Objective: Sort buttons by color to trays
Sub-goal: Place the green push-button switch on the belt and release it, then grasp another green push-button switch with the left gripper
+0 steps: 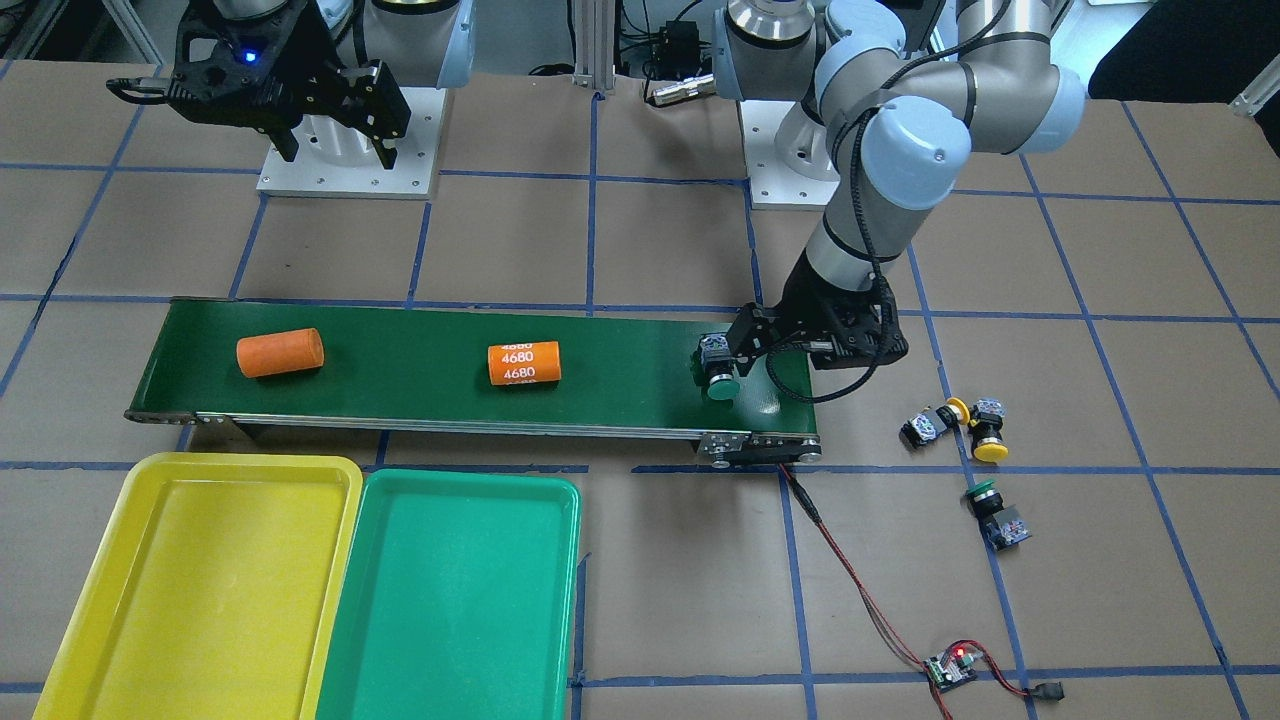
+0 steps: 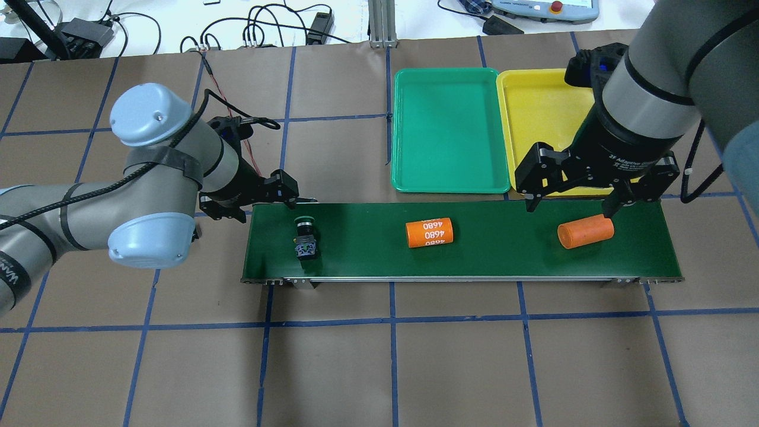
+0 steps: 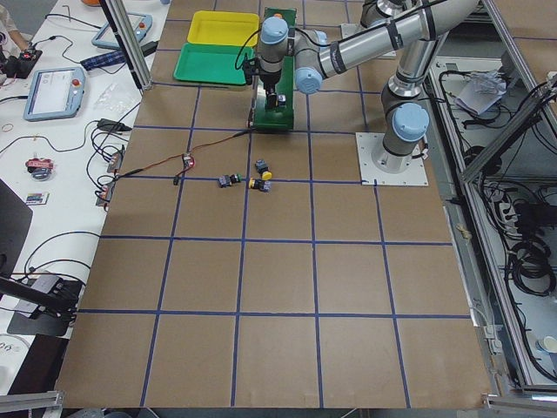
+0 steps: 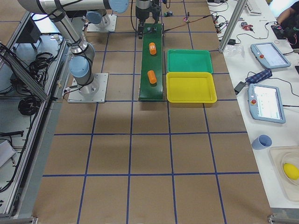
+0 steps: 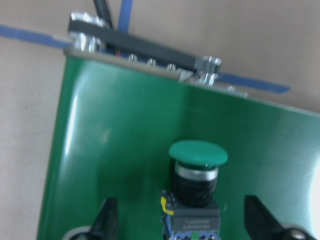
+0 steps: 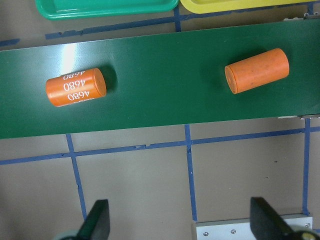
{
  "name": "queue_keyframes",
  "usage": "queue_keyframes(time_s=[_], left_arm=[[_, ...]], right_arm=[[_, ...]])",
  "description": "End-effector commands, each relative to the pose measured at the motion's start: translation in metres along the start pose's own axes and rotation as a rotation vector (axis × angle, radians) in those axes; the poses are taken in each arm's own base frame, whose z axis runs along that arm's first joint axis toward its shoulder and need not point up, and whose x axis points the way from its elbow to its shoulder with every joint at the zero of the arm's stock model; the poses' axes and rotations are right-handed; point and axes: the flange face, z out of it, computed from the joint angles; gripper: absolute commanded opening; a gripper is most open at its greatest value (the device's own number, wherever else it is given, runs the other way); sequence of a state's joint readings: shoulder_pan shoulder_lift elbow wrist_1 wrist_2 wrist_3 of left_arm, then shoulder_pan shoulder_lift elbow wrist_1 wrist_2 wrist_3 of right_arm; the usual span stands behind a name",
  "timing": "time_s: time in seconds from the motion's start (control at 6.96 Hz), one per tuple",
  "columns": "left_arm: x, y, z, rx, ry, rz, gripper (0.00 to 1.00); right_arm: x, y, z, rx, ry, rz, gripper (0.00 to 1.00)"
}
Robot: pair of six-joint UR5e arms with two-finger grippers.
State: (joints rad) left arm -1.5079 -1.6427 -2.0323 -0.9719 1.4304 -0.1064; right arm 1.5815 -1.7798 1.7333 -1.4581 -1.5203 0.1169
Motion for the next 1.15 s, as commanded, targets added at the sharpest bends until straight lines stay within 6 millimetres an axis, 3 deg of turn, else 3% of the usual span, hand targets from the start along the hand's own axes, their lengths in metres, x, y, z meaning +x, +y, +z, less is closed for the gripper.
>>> queue_keyframes(time_s=[0.0,0.29,0.57,0.72,1.01], left_arm=[[-0.072,-0.031,-0.003,-0.003,0.052,0.171,1.0],[-0.097,-0.033,0.019,-0.048,0.039,0.46,1.0],[-0.118,-0.031,0.039,-0.144,-0.021,0.873,1.0],[-0.138,-0.032,0.052,-0.217,-0.067,1.003,1.0],[-0.171,-0.036,0.066,-0.269,-0.05,1.13,1.0]], right_arm=[[0.0,-0.001,0.002,-0.001,0.002,0.001,1.0],[0.001,-0.002,0.003,0.002,0.001,-0.003,1.0],[0.0,-0.002,0.003,0.0,-0.002,-0.002,1.0],[0.002,-0.002,0.001,0.008,0.011,0.013,1.0],[0.001,-0.014,0.018,-0.037,0.01,0.014,1.0]])
